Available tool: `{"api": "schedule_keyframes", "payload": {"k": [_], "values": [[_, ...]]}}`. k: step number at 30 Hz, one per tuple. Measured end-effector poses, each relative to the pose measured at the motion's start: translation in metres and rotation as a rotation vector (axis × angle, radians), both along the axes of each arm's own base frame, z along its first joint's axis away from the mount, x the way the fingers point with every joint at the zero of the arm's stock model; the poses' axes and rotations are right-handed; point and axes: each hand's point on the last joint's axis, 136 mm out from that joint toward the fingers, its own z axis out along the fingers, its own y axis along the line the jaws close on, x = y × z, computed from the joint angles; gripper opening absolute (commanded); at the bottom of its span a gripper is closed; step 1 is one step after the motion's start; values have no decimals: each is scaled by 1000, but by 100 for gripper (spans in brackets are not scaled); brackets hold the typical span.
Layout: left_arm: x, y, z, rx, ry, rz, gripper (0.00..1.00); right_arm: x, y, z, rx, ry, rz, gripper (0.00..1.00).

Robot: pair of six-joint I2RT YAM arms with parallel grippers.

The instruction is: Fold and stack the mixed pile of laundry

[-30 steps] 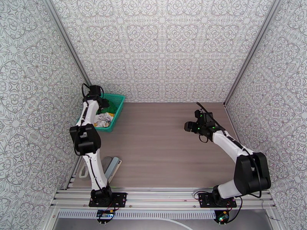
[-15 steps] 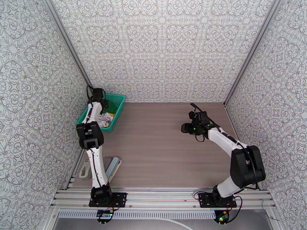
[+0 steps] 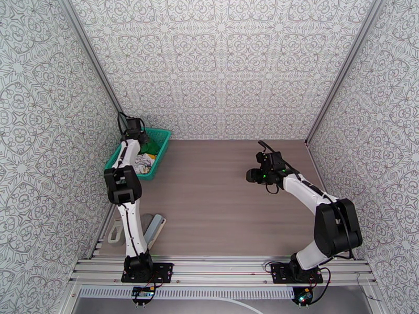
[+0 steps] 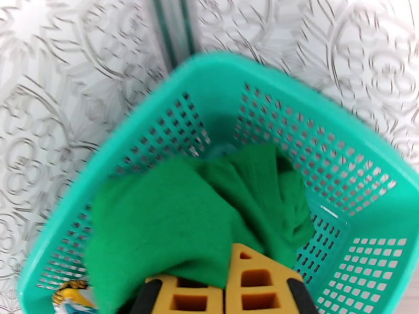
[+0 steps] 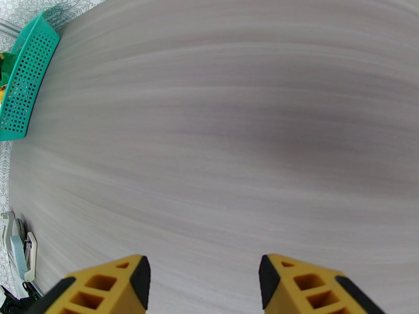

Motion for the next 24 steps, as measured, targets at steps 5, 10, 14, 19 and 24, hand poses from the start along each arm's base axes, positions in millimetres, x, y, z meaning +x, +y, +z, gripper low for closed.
{"api": "schedule_keyframes", "payload": {"k": [5,10,14,19,24], "values": [[-11,-14,32,-52,-63,-49,0,-2,-1,4,3,-10,0,60],[-16,-40,102,-93,-208,-134,0,-3,0,3,2,-9,1,60],[-29,-70,176,-118,-356,-226,0,-4,-1,7,5,-20,1,60],[-68,-141,280,-111,-537,-400,0,-5,0,24,23,-58,-4,60],[-142,-254,383,-98,-730,-662,0,-4,1,42,53,-100,-17,63]]}}
